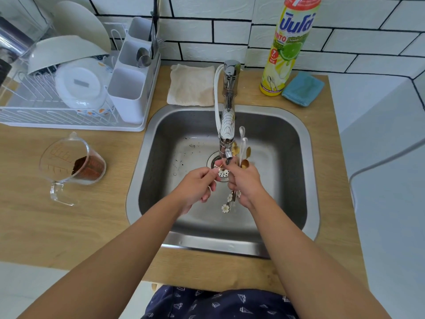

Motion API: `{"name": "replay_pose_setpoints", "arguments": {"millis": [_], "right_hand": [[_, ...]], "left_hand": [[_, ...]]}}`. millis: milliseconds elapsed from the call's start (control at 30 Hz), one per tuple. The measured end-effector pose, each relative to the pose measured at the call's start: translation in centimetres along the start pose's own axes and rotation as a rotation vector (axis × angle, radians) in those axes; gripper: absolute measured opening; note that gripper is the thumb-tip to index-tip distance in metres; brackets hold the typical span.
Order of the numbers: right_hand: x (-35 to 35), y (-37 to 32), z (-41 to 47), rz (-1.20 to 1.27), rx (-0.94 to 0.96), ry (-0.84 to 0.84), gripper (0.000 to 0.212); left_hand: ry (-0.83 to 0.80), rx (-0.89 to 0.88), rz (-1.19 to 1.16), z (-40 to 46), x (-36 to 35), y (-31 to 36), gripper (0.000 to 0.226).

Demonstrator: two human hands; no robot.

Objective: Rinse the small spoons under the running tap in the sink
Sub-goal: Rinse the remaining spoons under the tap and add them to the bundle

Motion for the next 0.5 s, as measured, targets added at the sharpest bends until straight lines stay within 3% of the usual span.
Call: {"name": "replay_pose_setpoints", "arguments": {"millis": [133, 333, 433, 500], "right_hand": [[3.2, -2.2, 0.5, 0.132, 0.064, 0.178, 0.034], [5.6, -3.0, 0.2, 0.214, 0.110, 0.275, 0.017], [6.3, -3.0, -0.1, 0.203, 0.110, 0.308, 0.017], [6.0, -2.8, -0.4, 0.212, 0.106, 0.307, 0.017]], "left_hand": [[0.016, 0.001, -0.001, 0.7, -0.2, -0.1, 0.022], [0.153, 0.006, 0.034, 2.8, -1.8, 1.1, 0.021], [0.129, -0.060, 0.018, 3.0, -2.6, 1.5, 0.021], [0.097, -0.121, 0.001, 2.9, -2.8, 1.5, 0.009]]}}
Point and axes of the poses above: each hand's wrist, its own z-axis towards the middle knuckle, its own x-axis out of the back of the hand, y = z × x, the point moved 9 cm from there along z, towards the middle knuckle, and after that the axes turned 5 degrees about -x, right-handed, at the moved point
